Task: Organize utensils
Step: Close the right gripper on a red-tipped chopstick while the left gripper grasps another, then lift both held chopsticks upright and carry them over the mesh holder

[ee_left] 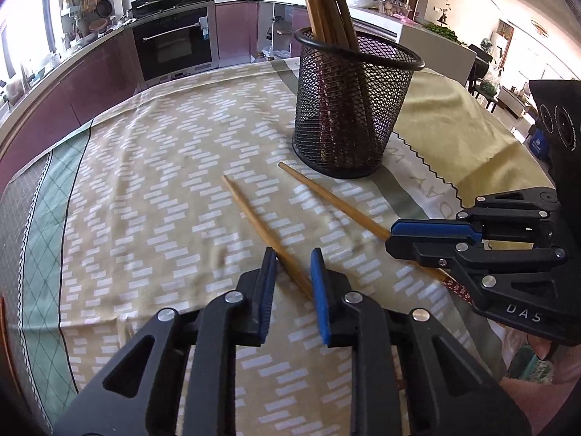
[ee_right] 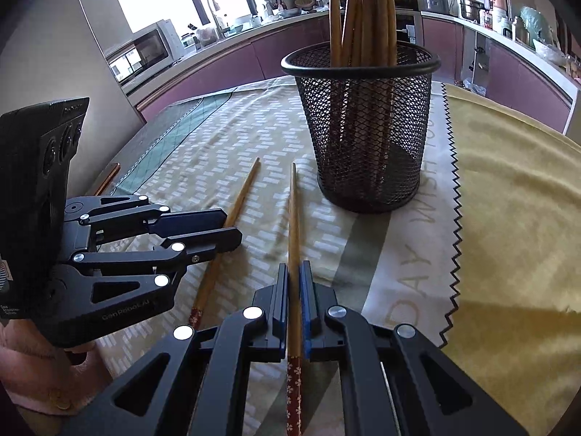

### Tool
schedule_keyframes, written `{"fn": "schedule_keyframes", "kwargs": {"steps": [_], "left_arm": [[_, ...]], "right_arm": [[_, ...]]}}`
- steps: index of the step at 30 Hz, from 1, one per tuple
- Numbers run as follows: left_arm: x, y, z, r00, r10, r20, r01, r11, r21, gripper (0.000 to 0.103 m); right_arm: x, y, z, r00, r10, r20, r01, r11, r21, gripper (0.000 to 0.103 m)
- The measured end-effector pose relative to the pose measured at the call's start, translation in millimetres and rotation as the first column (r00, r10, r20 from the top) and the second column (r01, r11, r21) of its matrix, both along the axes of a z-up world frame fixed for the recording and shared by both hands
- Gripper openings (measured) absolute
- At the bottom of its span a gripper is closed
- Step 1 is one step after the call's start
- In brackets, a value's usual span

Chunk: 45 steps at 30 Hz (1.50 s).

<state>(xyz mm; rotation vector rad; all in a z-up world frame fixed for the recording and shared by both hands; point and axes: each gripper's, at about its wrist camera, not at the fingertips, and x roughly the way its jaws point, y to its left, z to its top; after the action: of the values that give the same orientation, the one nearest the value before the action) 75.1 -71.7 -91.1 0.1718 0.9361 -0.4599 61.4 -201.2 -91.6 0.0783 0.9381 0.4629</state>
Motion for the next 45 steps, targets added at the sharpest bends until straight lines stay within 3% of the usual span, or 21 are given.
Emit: {"fn": "schedule_keyframes", "kwargs": {"steps": [3,9,12,18,24,45], "left_arm": [[-1,6,0,1.0,-0.005,-0.009,0.005,1.0,-0.015,0.009],[-2,13,1,1.0,0.011,-0.02,-0.011,0.999,-0.033,0.009],[-2,10,1,1.0,0.008,-0.015,-0.008,1.0,-0.021,0.024],[2,2,1,1.0,-0.003,-0.005,0.003,1.0,0.02,0.025],[4,3,1,1.0,0.02,-0.004,-0.02,1.0,0.007,0.008],[-11,25,31,0.998,0.057,0.039,-0.053,0.993,-0.11,0.007]], "right_arm": [[0,3,0,1.0,0.009,0.002,-0.008,1.0,-0.007,0.006],[2,10,0,1.0,0.0,0.024,0.002,0.997,-0.074,0.007],[3,15,0,0.999,0.009,0.036,-0.006,0.995,-0.101,0.01],[8,22,-1,0.999,0.013,0.049,-0.006,0.992,-0.124,0.012],[11,18,-2,0.999,-0.014,0.04,0.017,0.996,-0.084,0.006],[-11,1,33,0.993,0.007,0.116,-0.012,0.999,0.043,0.006]]}}
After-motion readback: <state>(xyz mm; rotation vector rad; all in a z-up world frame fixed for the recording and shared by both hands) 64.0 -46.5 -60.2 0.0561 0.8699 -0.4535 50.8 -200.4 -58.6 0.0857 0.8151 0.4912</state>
